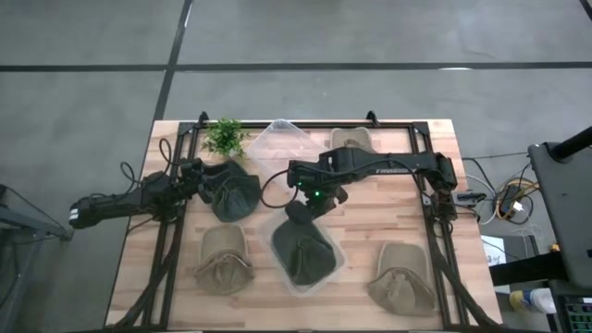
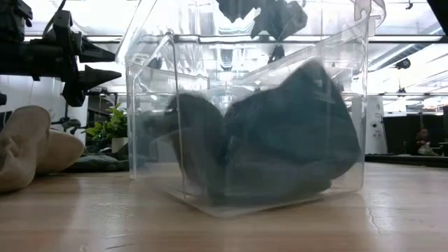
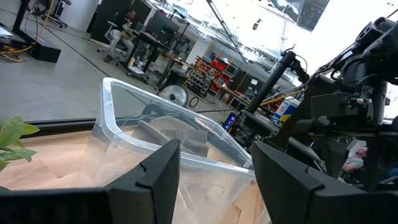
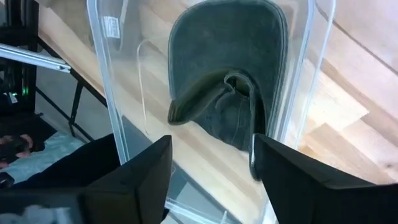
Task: Pick & Place hat
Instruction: Put the right black cap into the bottom transparent bin, then put the left brown cap into the top transparent bin
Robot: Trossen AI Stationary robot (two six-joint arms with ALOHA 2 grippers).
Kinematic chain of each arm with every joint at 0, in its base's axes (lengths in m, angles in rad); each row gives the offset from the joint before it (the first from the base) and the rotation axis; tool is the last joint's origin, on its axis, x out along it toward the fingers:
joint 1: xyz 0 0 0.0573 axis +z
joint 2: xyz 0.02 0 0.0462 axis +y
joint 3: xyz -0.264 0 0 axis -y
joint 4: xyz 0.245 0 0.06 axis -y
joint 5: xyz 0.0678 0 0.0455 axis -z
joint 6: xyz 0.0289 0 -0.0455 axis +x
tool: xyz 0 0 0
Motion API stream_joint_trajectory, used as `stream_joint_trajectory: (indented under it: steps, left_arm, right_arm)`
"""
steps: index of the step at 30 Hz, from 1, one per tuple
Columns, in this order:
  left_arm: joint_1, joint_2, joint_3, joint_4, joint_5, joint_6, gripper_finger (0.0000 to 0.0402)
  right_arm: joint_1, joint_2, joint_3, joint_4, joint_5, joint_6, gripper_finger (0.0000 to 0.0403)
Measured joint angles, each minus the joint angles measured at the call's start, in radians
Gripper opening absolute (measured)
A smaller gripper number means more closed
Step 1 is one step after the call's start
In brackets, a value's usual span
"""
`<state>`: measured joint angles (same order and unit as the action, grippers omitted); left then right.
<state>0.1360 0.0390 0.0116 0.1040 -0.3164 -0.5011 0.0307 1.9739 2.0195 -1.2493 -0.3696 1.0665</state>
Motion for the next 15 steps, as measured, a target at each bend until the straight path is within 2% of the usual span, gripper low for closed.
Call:
stream_joint_trajectory:
  steps: [11,15]
  left_arm:
    - [0.000,0.000,0.000,0.005,0.000,-0.005,0.0193]
    - [0.000,0.000,0.000,0.063,0.000,-0.047,0.0193]
  right_arm:
    - [-0.001,-0.004,0.005,-0.005,-0.005,-0.009,0.0224]
    - [-0.001,-0.011,0.004,-0.007,-0.005,-0.012,0.0224]
